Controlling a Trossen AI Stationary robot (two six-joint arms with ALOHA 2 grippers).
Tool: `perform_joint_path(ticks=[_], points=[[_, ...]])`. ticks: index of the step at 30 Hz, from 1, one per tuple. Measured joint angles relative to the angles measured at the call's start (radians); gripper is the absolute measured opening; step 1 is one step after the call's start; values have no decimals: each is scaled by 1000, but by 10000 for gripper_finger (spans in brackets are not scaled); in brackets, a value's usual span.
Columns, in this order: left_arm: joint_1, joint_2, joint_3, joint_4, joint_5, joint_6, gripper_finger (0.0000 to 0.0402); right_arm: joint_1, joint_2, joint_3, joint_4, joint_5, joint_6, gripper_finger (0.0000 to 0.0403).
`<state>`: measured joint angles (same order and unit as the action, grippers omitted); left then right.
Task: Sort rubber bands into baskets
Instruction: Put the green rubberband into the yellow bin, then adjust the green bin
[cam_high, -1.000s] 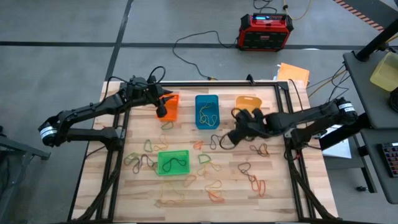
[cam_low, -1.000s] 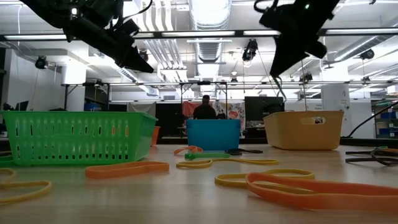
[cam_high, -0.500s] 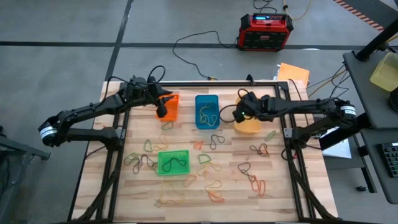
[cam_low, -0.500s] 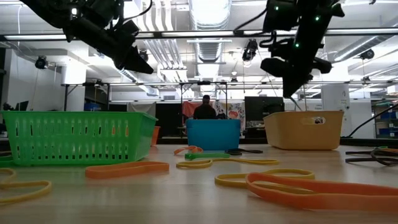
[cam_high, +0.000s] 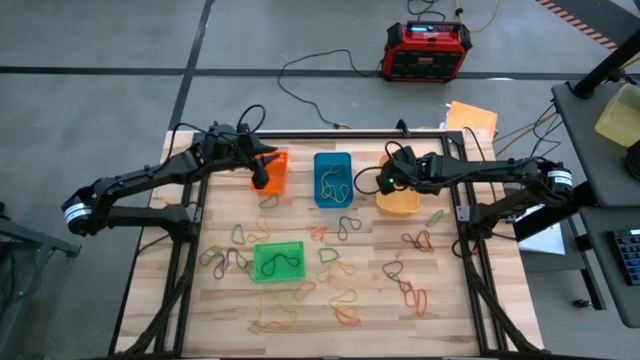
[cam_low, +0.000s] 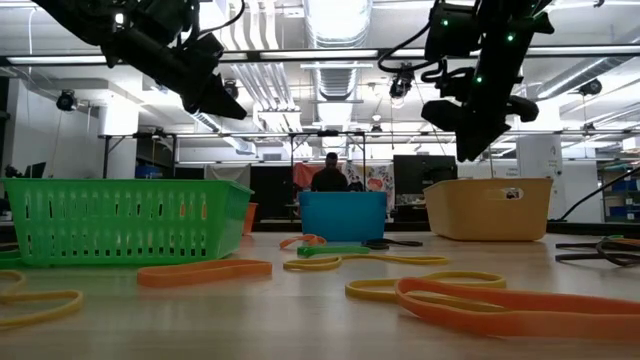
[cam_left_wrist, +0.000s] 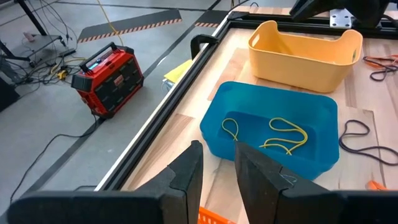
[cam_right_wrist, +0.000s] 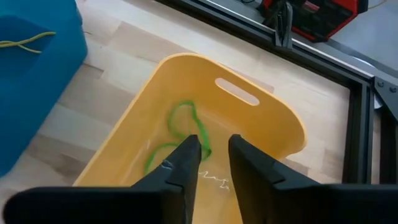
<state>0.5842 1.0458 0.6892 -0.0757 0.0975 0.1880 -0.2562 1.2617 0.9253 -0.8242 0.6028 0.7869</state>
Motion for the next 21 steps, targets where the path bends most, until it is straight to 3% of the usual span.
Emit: perform_joint_path(ticks=[12, 21], points=[[-22, 0, 0, -1, 0, -39, 77, 25, -13, 0, 3, -9, -42, 111], [-130, 0, 0, 0, 21, -132, 77, 195, -50, 29, 103, -38, -151, 96]])
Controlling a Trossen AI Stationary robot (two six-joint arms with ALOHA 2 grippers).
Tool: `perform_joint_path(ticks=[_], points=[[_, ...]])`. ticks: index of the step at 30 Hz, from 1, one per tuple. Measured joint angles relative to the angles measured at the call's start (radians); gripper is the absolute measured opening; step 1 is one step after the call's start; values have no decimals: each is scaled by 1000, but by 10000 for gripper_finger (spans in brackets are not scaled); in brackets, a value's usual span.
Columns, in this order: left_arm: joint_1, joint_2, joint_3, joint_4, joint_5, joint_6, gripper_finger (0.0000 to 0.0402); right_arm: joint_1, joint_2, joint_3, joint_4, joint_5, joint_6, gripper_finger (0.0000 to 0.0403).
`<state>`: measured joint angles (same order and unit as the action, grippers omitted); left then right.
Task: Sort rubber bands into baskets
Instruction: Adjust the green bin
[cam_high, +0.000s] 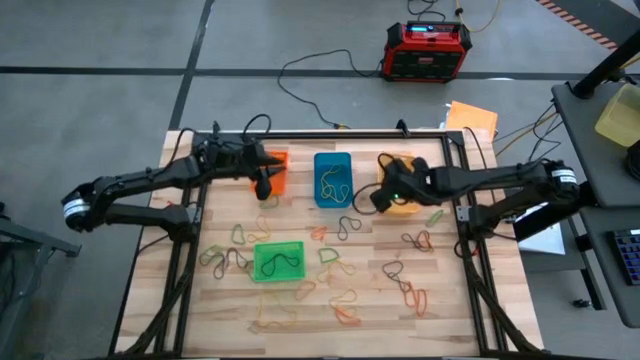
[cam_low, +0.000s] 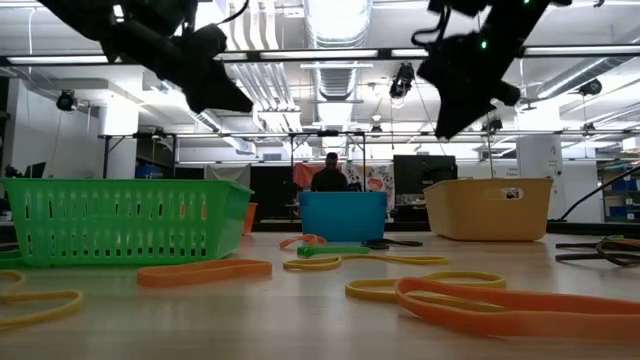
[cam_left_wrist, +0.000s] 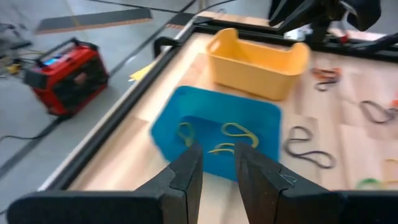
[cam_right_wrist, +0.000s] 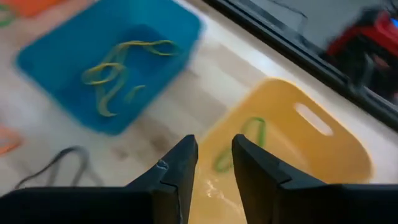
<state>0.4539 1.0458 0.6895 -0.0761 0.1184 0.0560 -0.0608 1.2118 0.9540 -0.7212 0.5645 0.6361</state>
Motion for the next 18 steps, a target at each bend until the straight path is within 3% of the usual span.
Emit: perform_joint_path(ticks=[3, 9, 18], points=[[-52, 0, 0, 1, 0, -51, 77, 67, 0, 22, 4, -9, -47, 89], [-194, 0, 0, 3, -8, -135, 77, 174, 0, 37, 3, -128, -105, 75], [-436, 0, 0, 16, -245, -201, 77, 325, 0, 37, 2, -351, -52, 70]])
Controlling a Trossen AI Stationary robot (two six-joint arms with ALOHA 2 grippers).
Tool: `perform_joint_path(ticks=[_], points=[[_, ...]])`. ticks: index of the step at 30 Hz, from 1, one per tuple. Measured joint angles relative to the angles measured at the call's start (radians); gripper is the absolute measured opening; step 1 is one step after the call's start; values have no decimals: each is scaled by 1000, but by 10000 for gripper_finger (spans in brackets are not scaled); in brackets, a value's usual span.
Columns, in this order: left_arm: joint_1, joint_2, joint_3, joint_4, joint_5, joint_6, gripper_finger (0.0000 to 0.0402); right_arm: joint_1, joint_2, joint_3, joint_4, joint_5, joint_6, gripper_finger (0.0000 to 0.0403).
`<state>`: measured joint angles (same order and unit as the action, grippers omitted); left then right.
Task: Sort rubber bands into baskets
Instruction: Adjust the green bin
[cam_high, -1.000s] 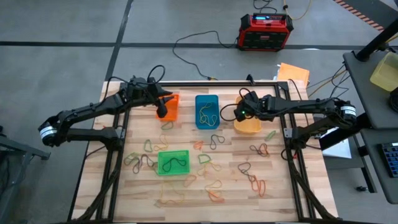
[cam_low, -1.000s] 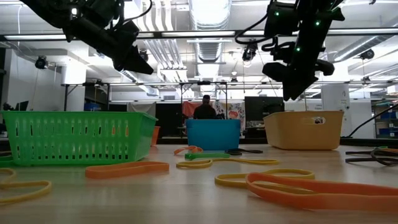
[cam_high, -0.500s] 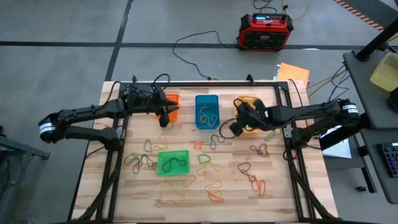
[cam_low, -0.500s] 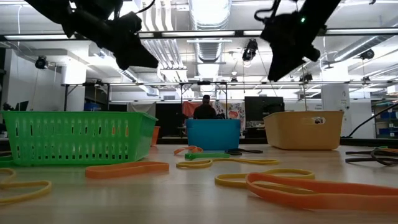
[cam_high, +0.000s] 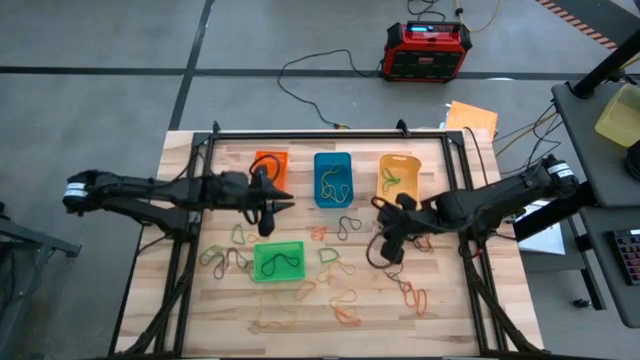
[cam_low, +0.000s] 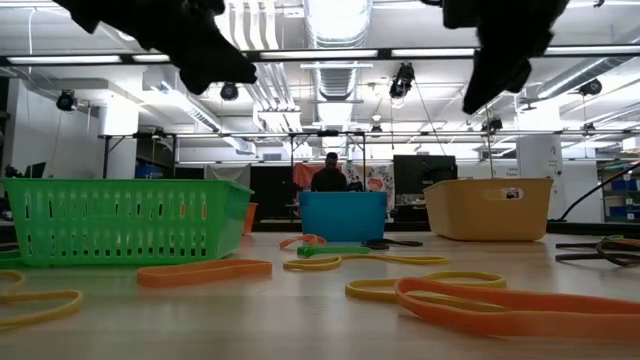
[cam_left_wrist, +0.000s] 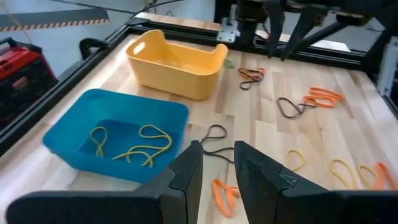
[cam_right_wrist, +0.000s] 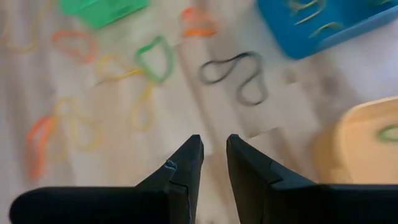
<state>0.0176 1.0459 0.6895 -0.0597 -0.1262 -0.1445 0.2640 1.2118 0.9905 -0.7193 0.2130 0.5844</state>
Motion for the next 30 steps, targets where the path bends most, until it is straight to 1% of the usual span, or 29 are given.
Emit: perform_joint_path(ticks=[4, 8, 11, 15, 19, 22, 25, 27, 30], points=[[-55, 0, 0, -1, -6, 0, 77, 74, 5, -1, 3, -11, 49, 69], [-79, 0, 0, -4, -6, 0, 77, 134, 39, -2, 47, 1, 69, 69], [-89, 0, 0, -19, -6, -8, 77, 164, 83, -2, 123, 12, 43, 72], [-96, 0, 0, -29, -6, -14, 77, 171, 158, 3, 220, 57, -15, 72], [-96, 15, 0, -15, -6, 11, 77, 170, 222, 32, 237, 91, -62, 68], [-96, 75, 0, 53, -5, 48, 77, 170, 240, 51, 237, 108, -95, 69], [-96, 168, 4, 145, -5, 93, 77, 170, 234, 60, 235, 132, -120, 74], [-96, 239, 29, 138, -5, 116, 77, 170, 215, 62, 219, 151, -129, 77], [-95, 346, 83, 60, -5, 148, 77, 170, 172, 59, 213, 182, -132, 82]])
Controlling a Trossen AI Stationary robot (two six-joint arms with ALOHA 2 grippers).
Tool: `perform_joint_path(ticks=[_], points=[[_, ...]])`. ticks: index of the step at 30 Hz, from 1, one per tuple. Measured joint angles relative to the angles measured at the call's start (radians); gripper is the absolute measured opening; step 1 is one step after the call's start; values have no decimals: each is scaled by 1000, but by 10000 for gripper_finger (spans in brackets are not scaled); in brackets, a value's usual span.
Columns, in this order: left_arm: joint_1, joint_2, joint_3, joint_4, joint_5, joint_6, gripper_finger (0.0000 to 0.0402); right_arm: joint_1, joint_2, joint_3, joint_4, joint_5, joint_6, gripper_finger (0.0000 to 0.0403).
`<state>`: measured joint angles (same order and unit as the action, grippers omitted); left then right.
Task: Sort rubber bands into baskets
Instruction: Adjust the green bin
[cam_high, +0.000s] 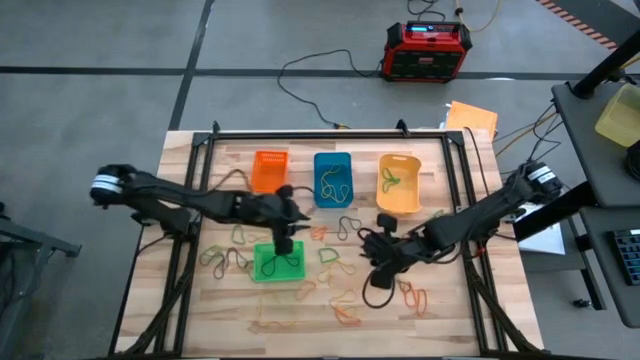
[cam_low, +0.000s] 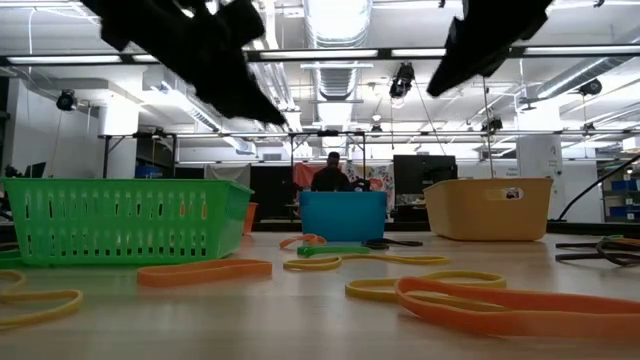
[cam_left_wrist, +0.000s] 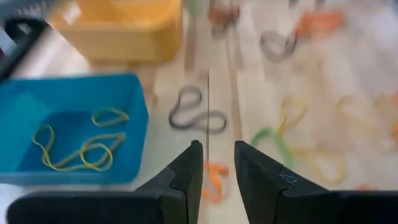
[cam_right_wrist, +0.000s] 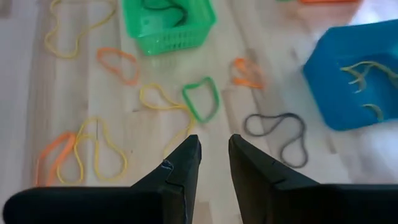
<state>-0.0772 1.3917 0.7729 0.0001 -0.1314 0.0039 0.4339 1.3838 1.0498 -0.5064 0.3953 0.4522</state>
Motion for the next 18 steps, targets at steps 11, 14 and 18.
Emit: perform_joint_path(ticks=[11, 14, 18], points=[[7, 266, 176, -153, 28, 169, 77, 0, -145, -48, -20, 130, -17, 84], [6, 313, 225, -172, 46, 153, 77, 0, -154, -51, -21, 132, -17, 87], [6, 362, 286, -243, 46, 125, 77, 0, -155, -52, -26, 132, -18, 89]])
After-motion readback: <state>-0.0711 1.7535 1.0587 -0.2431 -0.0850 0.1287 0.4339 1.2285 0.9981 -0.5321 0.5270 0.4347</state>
